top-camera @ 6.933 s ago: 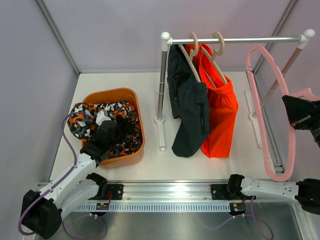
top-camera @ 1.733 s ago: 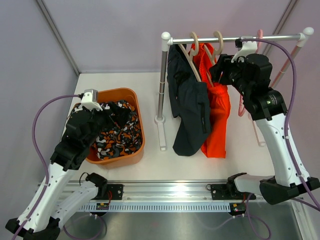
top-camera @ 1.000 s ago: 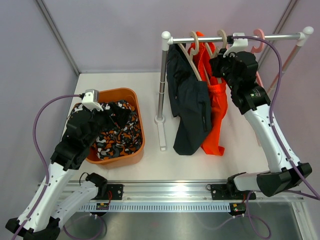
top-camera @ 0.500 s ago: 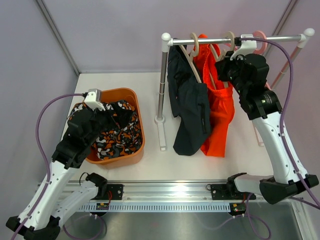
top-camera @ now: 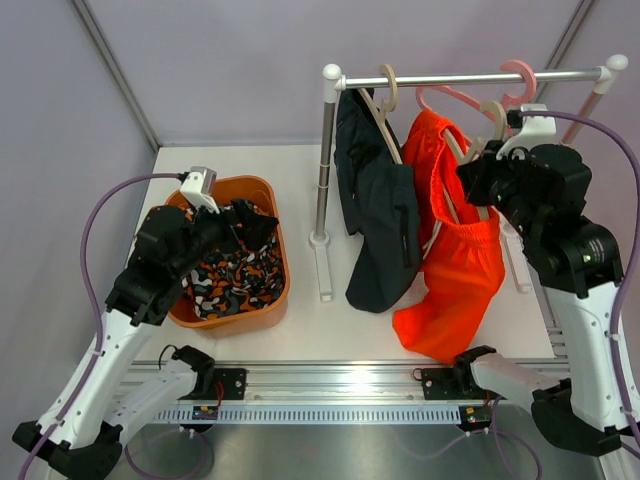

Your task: Remove the shorts from the hanger

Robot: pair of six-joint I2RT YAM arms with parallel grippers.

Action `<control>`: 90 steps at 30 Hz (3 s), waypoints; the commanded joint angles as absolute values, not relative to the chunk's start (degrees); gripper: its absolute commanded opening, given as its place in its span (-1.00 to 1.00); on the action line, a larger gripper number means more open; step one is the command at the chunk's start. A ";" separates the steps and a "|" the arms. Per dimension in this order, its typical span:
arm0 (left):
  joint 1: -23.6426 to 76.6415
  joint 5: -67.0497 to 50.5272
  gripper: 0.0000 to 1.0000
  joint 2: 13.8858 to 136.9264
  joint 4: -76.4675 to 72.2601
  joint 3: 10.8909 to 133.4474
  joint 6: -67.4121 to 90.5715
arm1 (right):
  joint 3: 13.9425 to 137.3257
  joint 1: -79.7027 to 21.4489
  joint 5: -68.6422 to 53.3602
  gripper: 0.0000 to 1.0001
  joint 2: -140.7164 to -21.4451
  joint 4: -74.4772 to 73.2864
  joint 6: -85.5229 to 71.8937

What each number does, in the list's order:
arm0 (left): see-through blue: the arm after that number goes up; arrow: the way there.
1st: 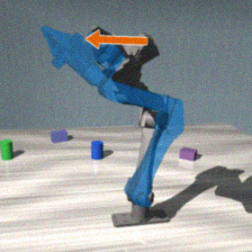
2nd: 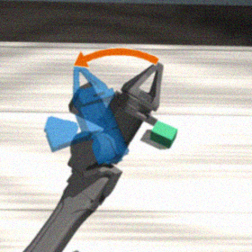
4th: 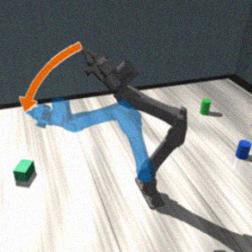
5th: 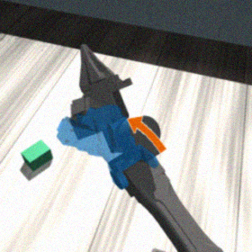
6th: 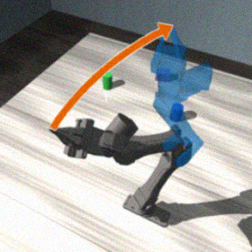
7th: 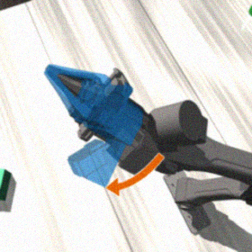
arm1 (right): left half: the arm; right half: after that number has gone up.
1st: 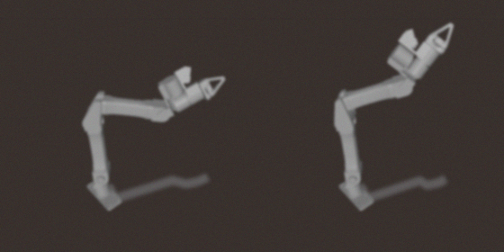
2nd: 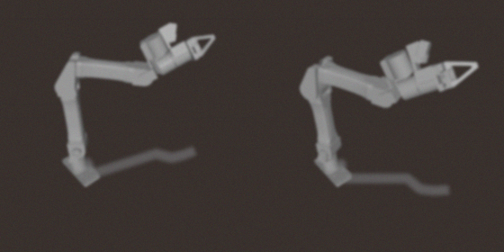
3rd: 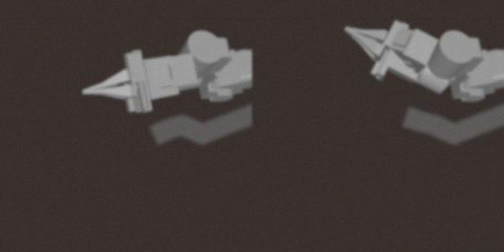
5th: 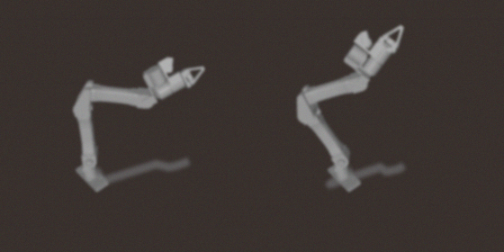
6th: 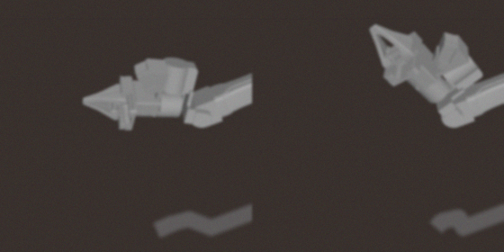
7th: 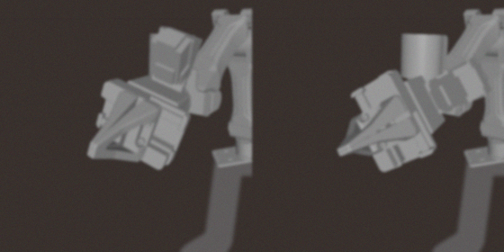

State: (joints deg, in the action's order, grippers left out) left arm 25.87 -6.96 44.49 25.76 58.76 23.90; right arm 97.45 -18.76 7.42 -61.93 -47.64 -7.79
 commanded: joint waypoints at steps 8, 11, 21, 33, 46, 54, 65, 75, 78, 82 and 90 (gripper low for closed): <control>31.02 -15.56 0.98 50.27 18.28 66.52 23.30 | 101.07 -19.16 -5.79 -1.00 -48.63 -57.57 -14.41; 34.27 -14.86 0.98 51.76 18.02 67.67 23.29 | 104.92 -19.07 -8.78 -1.00 -46.41 -57.83 -15.29; 39.73 -14.50 0.98 53.17 16.08 71.37 22.24 | 110.21 -19.16 -31.35 -1.00 -43.16 -51.16 -19.59; 39.81 -4.41 0.98 45.90 18.63 72.68 19.51 | 112.60 -19.16 -43.58 -1.00 -47.46 -43.60 -25.31; 39.81 8.62 0.98 44.89 24.25 75.05 19.25 | 92.81 -20.30 -37.54 -1.00 -52.29 -37.62 -24.61; 40.34 3.96 0.93 53.51 24.52 76.02 20.13 | 96.15 -36.80 -14.71 -1.00 -60.46 -41.66 -19.43; 43.51 4.92 0.94 54.14 21.97 73.22 21.01 | 104.68 -55.37 19.40 -1.00 -72.50 -47.90 -17.49; 44.38 6.33 0.92 54.93 21.54 70.05 22.59 | 112.66 -61.26 26.54 -1.00 -79.01 -50.01 -16.96; 44.47 6.33 0.92 55.19 20.74 69.08 23.03 | 114.42 -62.31 27.60 -1.00 -80.68 -50.62 -16.79; 44.82 5.54 0.92 55.28 19.25 68.29 23.29 | 116.19 -63.72 29.26 -1.00 -83.05 -51.59 -16.79; 45.18 6.68 0.88 56.07 19.69 68.73 23.20 | 118.56 -66.09 31.38 -1.00 -85.25 -52.56 -16.44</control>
